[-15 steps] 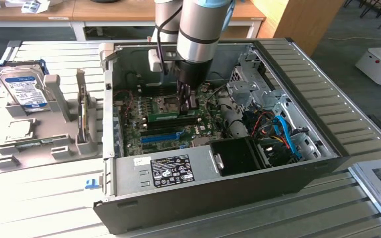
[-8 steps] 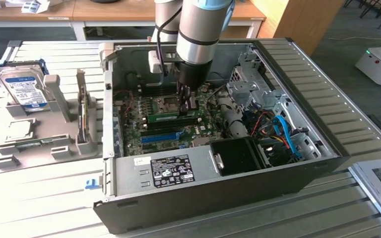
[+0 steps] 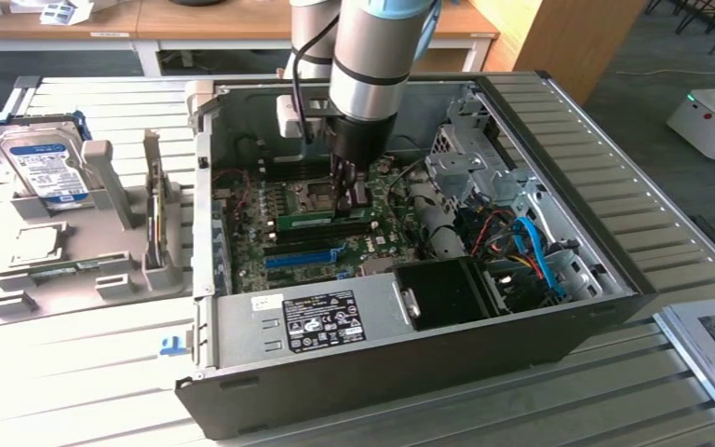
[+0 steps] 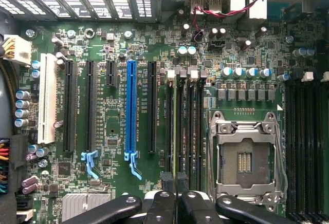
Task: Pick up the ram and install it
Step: 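Insert the ram into the slot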
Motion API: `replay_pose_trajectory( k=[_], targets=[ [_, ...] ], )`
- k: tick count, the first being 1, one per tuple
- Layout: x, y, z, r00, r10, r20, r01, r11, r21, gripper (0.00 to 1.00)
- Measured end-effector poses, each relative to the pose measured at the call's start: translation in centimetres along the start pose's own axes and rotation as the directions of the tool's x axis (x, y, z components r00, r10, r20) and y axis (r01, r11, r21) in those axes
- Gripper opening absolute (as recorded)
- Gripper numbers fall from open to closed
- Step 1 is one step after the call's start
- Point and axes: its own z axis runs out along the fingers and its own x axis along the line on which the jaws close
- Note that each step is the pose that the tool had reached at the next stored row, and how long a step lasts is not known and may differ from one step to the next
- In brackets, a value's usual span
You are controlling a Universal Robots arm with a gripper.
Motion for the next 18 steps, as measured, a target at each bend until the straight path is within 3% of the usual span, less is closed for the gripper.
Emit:
replay_pose_trajectory(
  k=[18],
  targets=[
    [0.02, -0.03, 0.5, 0.9999, 0.011, 0.0005, -0.011, 0.9999, 0.0002, 0.12]
  ],
)
